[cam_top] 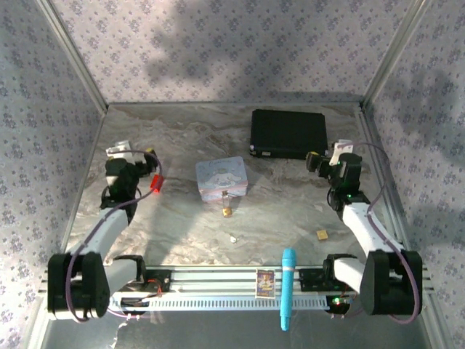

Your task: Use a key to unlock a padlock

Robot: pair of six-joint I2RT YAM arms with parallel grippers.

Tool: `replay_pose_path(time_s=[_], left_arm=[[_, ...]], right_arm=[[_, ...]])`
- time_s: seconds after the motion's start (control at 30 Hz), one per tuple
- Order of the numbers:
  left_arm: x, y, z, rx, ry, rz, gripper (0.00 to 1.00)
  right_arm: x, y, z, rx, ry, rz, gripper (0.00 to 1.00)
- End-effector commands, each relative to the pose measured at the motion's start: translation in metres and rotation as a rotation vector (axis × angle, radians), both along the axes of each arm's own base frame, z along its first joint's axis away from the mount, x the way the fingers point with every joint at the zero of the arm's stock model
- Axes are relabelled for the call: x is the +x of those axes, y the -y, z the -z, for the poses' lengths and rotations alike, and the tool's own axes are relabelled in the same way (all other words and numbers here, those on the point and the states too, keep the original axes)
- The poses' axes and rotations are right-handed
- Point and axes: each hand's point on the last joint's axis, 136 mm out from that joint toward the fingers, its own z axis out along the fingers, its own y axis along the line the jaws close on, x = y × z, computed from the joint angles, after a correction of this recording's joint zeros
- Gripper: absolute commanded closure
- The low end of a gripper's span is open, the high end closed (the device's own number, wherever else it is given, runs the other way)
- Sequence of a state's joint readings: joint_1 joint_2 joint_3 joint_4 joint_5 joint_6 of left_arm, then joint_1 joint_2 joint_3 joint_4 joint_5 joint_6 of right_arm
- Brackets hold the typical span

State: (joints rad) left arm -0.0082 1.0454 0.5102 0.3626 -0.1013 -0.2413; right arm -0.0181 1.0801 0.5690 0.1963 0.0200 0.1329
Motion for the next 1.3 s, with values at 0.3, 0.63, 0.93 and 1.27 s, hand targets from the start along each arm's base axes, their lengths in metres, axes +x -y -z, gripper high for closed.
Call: replay_pose_path(time_s=[0.3, 0.63, 0.93, 1.27], left_arm=[[-0.05, 0.095, 0.011, -0.623, -0.405, 0.271, 0.0], [-0.117, 0.196, 0.046, -0.604, -0.703, 0.582, 0.0], [-0.152, 0.24, 0.067, -0.652, -0.791, 0.65, 0.0], [-0.166, 0.239, 0.094, -0.711, -0.801, 0.531, 0.0]], right_arm=[[-0.071, -0.086, 0.017, 0.314, -0.428, -0.237, 0.01], [-0.127, -0.189, 0.027, 0.181, -0.547, -0.42, 0.06], [-0.182, -0.268, 0.072, 0.203, -0.686, -0.503, 0.25], [-0.221, -0.304, 0.119, 0.113, -0.789, -0.509, 0.46]])
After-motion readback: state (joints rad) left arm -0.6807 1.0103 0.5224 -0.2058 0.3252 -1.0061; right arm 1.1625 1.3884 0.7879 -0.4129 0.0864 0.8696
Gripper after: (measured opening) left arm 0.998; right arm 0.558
